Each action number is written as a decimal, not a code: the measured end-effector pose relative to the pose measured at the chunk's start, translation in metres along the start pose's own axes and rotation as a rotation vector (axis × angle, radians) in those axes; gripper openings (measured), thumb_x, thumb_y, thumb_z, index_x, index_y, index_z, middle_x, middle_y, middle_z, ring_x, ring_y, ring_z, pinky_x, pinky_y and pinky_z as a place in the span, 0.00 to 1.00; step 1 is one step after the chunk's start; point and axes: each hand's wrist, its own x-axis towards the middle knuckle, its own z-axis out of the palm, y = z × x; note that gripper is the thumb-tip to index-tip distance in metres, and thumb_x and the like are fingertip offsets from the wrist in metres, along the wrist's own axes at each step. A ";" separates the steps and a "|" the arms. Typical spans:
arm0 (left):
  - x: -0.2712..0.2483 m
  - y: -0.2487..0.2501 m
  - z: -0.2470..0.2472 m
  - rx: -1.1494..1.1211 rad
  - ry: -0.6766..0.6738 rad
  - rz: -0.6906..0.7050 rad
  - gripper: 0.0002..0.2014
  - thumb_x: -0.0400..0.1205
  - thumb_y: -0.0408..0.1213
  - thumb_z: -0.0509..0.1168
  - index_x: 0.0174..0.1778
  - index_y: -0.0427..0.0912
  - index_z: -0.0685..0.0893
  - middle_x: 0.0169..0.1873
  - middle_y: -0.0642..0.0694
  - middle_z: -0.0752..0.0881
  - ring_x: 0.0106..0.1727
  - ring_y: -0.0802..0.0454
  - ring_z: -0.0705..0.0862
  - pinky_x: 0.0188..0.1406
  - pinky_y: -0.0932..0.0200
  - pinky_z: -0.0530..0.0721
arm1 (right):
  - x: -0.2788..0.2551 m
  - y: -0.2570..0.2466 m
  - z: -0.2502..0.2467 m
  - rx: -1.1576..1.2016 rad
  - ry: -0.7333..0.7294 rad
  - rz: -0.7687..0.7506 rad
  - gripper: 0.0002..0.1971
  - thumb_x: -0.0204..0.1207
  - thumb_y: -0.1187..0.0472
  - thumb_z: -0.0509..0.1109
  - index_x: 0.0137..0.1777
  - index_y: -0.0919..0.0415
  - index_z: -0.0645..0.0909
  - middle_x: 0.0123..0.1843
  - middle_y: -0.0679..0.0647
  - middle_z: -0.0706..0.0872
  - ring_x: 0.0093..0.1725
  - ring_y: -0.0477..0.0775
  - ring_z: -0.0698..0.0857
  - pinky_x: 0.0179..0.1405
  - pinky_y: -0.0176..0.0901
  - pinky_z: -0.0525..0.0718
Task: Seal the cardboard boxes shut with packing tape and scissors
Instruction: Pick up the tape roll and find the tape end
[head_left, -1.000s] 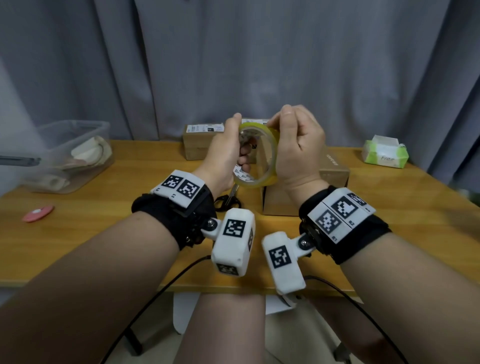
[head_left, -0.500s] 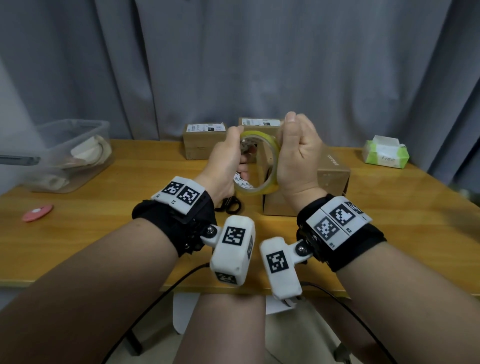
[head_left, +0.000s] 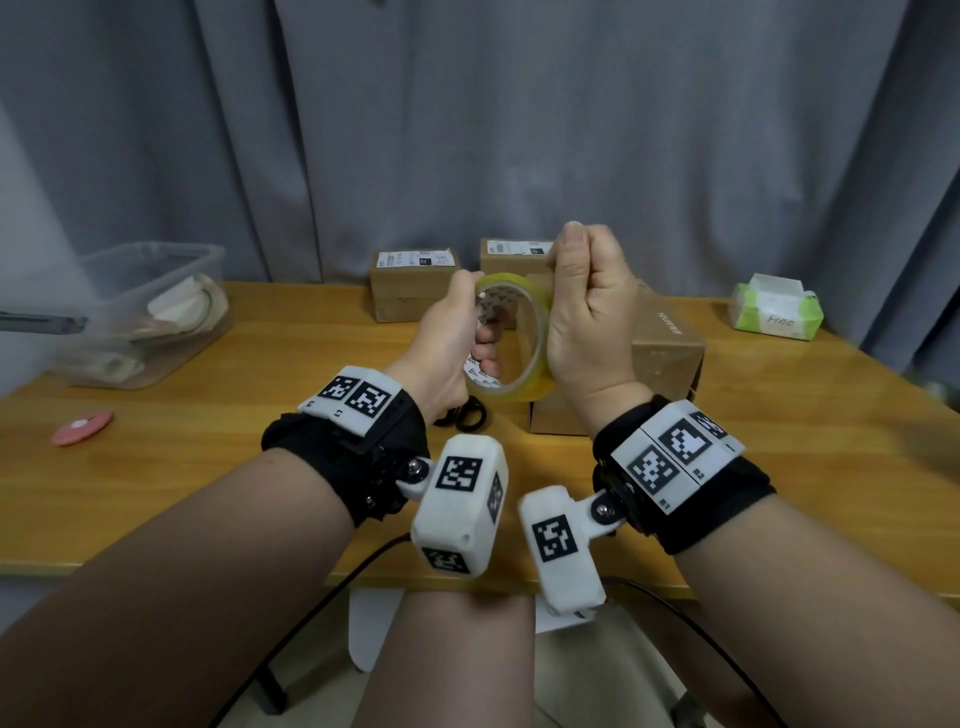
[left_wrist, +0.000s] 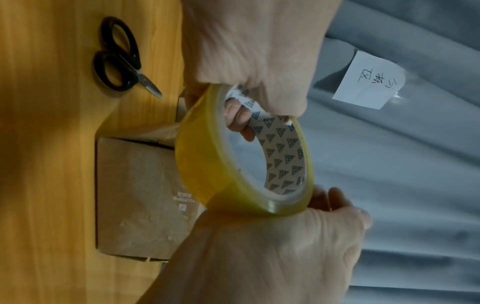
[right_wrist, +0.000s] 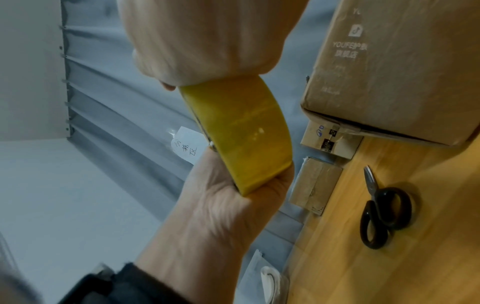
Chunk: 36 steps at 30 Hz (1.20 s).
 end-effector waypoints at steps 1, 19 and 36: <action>0.000 -0.001 -0.001 0.005 -0.009 -0.004 0.19 0.83 0.52 0.53 0.34 0.42 0.76 0.20 0.50 0.65 0.19 0.56 0.60 0.16 0.67 0.61 | -0.001 0.001 0.000 0.031 -0.007 0.013 0.14 0.86 0.64 0.55 0.39 0.54 0.73 0.32 0.44 0.76 0.33 0.41 0.77 0.35 0.37 0.77; 0.014 0.014 -0.033 0.144 0.023 0.031 0.18 0.82 0.51 0.53 0.34 0.42 0.75 0.21 0.49 0.66 0.20 0.54 0.61 0.16 0.67 0.61 | 0.014 0.016 -0.039 -0.186 -0.662 0.031 0.11 0.79 0.70 0.67 0.58 0.63 0.87 0.54 0.50 0.85 0.54 0.44 0.83 0.56 0.26 0.78; 0.014 0.013 -0.035 0.337 0.005 -0.002 0.21 0.83 0.53 0.52 0.33 0.40 0.76 0.21 0.50 0.67 0.19 0.55 0.61 0.17 0.63 0.61 | 0.024 0.010 -0.033 -0.457 -0.780 -0.118 0.05 0.77 0.64 0.72 0.50 0.62 0.88 0.45 0.50 0.86 0.44 0.47 0.82 0.45 0.34 0.81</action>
